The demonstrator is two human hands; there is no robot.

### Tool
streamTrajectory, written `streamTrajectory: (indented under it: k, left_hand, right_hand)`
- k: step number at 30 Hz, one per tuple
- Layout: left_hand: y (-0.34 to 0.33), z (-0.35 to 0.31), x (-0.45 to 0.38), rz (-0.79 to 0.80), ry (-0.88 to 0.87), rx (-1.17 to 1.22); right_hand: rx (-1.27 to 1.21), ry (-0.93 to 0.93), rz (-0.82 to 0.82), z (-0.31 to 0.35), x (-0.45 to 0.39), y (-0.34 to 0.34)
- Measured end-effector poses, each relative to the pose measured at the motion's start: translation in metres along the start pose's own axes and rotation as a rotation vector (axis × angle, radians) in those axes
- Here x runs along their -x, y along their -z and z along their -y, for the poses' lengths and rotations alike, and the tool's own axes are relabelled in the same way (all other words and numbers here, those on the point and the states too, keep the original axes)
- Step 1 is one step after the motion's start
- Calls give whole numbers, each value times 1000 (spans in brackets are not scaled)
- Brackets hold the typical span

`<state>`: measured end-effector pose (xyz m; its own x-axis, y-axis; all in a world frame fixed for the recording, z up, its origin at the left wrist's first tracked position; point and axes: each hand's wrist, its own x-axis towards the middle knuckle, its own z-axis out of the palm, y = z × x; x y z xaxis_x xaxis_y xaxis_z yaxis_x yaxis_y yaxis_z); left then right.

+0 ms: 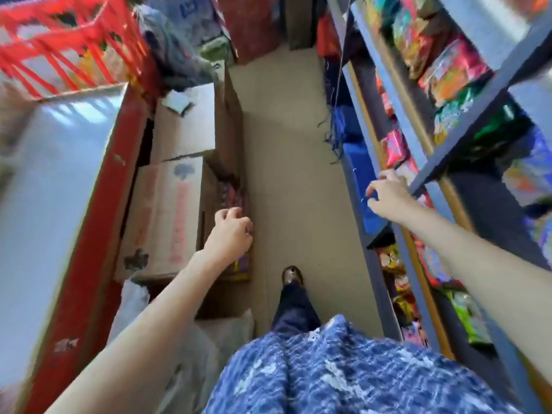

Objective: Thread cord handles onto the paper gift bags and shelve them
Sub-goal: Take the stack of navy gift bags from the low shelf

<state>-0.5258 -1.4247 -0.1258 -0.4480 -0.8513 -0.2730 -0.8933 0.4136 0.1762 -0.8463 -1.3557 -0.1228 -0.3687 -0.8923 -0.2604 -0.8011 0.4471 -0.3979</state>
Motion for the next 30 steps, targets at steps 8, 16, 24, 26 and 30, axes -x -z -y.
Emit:
streamTrajectory:
  k: [8,16,24,26,30]
  left_hand:
    - [122,30,-269,-110,-80,52]
    - [187,64,-528,-65,-135,-98]
    - [273,110,-775,-105,-102,7]
    - [285,128,-840,-73,-123,1]
    - [326,158,-975,-6,-179,4]
  right_hand:
    - [-85,-102,-96,75,-247,77]
    - [-158,-152,-59,113,-524,115]
    - [-141,-104,-51,184,-767,181]
    - [-145,-115,-44,197,-826,183]
    - [-107,-227,-53,220,-935,192]
